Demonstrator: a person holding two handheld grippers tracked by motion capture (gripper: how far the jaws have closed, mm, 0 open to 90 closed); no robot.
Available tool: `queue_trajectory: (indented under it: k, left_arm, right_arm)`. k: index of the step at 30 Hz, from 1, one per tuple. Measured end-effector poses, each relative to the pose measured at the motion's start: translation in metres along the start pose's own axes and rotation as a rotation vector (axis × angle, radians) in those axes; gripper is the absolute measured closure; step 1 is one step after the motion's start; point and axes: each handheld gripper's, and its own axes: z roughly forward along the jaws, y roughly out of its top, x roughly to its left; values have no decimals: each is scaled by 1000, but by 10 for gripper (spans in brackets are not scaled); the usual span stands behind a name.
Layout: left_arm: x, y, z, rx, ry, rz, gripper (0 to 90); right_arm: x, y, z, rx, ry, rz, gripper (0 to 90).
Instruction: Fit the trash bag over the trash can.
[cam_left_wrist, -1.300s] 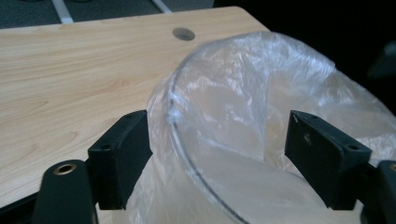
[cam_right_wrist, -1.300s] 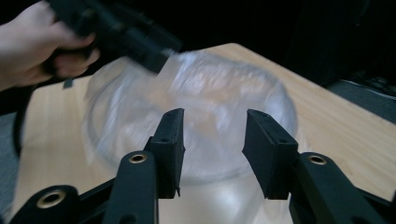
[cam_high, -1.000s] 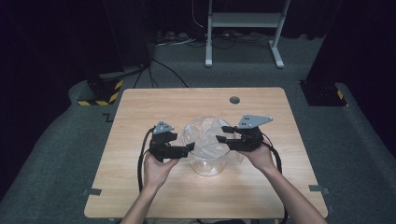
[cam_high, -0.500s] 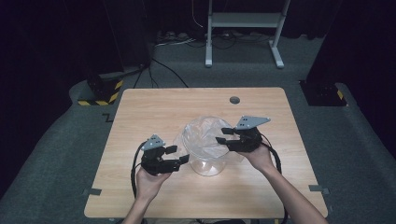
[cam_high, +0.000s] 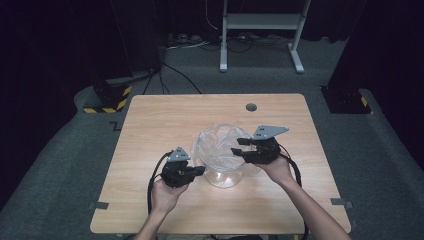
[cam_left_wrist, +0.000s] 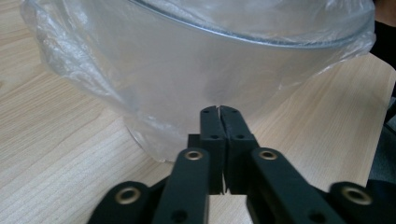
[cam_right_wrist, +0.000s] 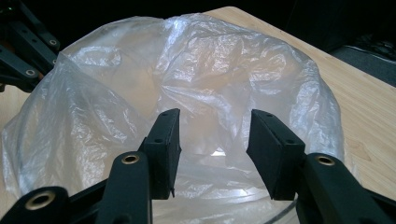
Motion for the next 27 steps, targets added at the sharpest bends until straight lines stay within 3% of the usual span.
queue_trajectory:
  k: [6, 12, 14, 17, 20, 23, 27]
  left_arm:
    - [2, -4, 9, 60, 26, 26, 900]
    - [16, -19, 20, 128, 109, 18, 900]
    - [19, -22, 18, 109, 135, 1, 856]
    - [19, -22, 6, 16, 99, -56, 693]
    - [10, -19, -9, -73, 81, -35, 547]
    - [3, -17, -15, -97, 55, -22, 480]
    - [3, -14, -9, -97, 39, -30, 454]
  right_arm:
    - [0, 0, 0, -1, 1, -2, 537]
    - [1, -1, 0, 0, -3, -9, 538]
    - [1, -1, 0, 0, -3, -8, 538]
    - [1, -1, 0, 1, -5, -10, 537]
    - [2, 0, -1, 4, -1, -5, 538]
    - [2, 0, -2, -2, -2, -4, 538]
    - [3, 1, -2, -6, 2, -6, 538]
